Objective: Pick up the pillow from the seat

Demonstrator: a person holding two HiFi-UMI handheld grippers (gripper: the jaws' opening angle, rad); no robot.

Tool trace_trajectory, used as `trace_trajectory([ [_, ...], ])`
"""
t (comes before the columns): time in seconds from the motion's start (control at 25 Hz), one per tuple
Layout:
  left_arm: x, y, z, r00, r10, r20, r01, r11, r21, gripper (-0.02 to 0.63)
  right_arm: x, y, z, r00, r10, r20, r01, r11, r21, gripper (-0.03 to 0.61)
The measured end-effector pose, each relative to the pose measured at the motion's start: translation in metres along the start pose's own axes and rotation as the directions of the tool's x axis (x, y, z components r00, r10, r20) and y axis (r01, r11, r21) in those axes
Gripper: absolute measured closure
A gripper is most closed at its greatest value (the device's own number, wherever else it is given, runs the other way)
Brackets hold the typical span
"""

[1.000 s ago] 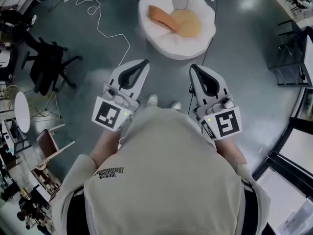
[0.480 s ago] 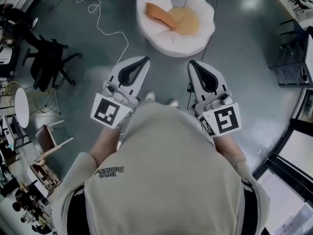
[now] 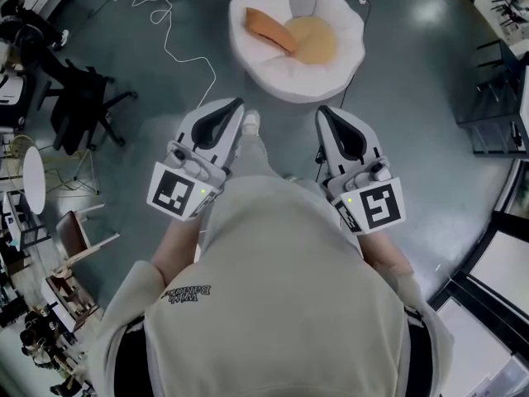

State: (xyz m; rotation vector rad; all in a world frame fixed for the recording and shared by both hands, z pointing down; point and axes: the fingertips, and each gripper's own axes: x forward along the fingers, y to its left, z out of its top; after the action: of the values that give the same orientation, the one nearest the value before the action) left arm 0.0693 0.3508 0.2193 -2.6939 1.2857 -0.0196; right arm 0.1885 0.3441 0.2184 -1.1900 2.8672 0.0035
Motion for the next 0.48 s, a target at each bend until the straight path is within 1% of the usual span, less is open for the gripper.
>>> trace_trajectory([
  [0.28,0.020,0.030,-0.032,1.000,0.005,0.010,-0.005,1.000,-0.016,0.604,0.045,-0.015,-0.030,0.999,0.036,-0.036,-0.037,0.999,-0.009,0.569],
  [0.48,0.040,0.075,-0.047,1.000,0.002,0.005,-0.002,1.000,-0.023,0.604,0.098,-0.026,-0.038,0.997,0.055,-0.057,-0.056,0.998,-0.022,0.569],
])
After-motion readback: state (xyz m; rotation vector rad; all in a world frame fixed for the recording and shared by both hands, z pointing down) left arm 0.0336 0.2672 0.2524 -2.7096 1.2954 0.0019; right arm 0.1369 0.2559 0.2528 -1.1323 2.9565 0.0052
